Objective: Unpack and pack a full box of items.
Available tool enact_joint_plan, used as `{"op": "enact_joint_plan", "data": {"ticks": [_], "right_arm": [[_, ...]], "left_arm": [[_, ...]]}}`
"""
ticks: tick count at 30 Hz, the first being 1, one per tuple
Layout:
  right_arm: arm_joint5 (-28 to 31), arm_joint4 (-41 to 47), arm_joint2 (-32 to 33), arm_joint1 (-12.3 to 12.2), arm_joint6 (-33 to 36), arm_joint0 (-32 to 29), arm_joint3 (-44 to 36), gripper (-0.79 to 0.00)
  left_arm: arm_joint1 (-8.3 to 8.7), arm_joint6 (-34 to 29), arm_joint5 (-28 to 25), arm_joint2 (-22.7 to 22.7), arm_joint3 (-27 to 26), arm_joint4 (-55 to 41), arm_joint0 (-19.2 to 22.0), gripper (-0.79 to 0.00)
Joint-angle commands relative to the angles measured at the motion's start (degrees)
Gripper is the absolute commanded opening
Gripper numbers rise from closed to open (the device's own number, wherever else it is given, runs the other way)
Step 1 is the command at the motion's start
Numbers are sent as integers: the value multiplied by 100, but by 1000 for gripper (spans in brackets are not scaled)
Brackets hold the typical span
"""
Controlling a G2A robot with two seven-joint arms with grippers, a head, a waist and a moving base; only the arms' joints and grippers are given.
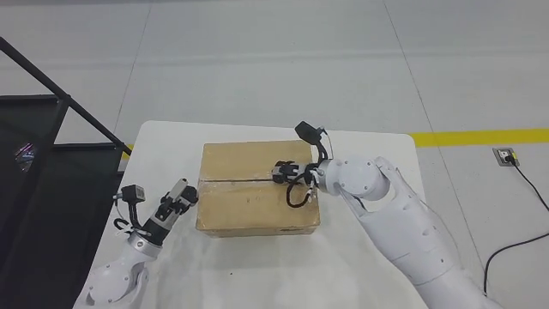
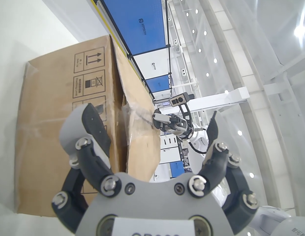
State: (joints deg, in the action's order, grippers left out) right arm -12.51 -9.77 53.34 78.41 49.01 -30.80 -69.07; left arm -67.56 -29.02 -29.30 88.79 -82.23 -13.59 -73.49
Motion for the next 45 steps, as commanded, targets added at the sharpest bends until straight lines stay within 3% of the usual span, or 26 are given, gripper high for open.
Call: {"op": "enact_joint_plan", "data": {"ticks": [1, 13, 29, 33, 39, 45], "right_arm": [[8, 56, -123, 55, -8, 114, 136, -785], [356, 495, -995, 567, -346, 812, 1161, -785], [1174, 951, -1944, 1444, -1036, 1288, 2321, -785], [1347, 1029, -2059, 1610, -902, 1371, 2543, -785], [1415, 991, -2053, 1709, -676, 1470, 2765, -785], [1389, 835, -1832, 1604, -459, 1439, 2714, -785]], "left_arm": [[-1, 4, -11, -14, -20, -6, -24, 0], [5, -4, -91, -25, -101, -89, -138, 0], [10, -78, -144, -92, -86, -155, -143, 0], [13, -81, -138, -96, -70, -160, -130, 0], [22, -74, -140, -61, -37, -180, -101, 0], [30, -1, -160, 14, -35, -230, -85, 0]]}}
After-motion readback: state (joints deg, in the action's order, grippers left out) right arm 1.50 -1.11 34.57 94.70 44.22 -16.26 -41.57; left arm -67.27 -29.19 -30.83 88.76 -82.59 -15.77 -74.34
